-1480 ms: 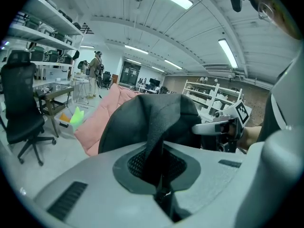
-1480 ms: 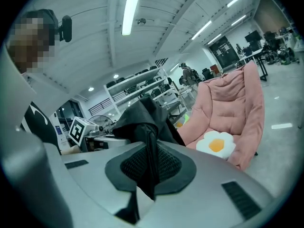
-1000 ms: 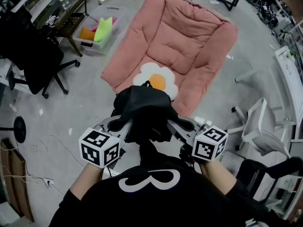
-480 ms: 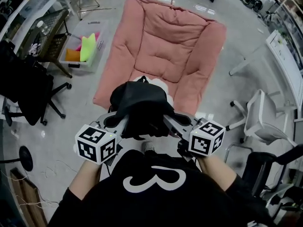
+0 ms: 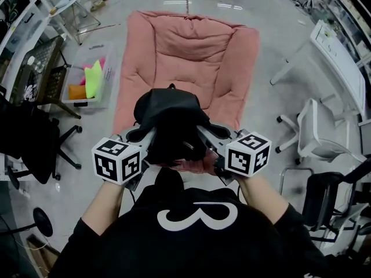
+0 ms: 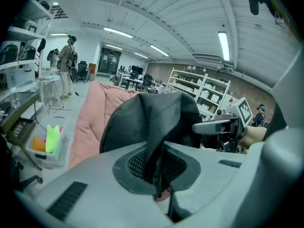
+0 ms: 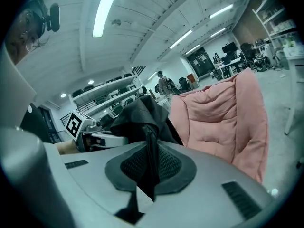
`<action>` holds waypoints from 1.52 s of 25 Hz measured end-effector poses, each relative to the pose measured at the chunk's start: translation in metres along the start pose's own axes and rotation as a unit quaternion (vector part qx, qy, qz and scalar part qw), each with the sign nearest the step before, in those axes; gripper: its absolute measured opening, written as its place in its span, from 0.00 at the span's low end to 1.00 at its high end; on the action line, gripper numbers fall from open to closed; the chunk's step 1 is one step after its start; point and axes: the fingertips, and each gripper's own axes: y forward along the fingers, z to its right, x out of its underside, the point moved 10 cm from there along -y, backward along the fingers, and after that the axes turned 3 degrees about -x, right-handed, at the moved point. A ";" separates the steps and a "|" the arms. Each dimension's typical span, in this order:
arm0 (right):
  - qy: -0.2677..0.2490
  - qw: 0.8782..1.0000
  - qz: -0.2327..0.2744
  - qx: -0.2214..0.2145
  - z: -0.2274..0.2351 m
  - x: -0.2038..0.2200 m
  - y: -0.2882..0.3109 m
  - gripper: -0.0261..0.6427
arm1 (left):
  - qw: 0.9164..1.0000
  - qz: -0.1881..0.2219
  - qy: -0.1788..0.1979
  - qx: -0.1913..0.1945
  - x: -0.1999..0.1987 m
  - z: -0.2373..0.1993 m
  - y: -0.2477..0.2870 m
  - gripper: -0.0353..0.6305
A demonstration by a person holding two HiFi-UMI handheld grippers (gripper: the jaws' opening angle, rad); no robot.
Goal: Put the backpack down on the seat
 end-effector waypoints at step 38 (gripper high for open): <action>0.042 0.977 -0.006 0.207 0.196 -0.038 0.168 0.09 | 0.986 -0.103 0.104 0.081 -0.079 -0.172 0.260 0.07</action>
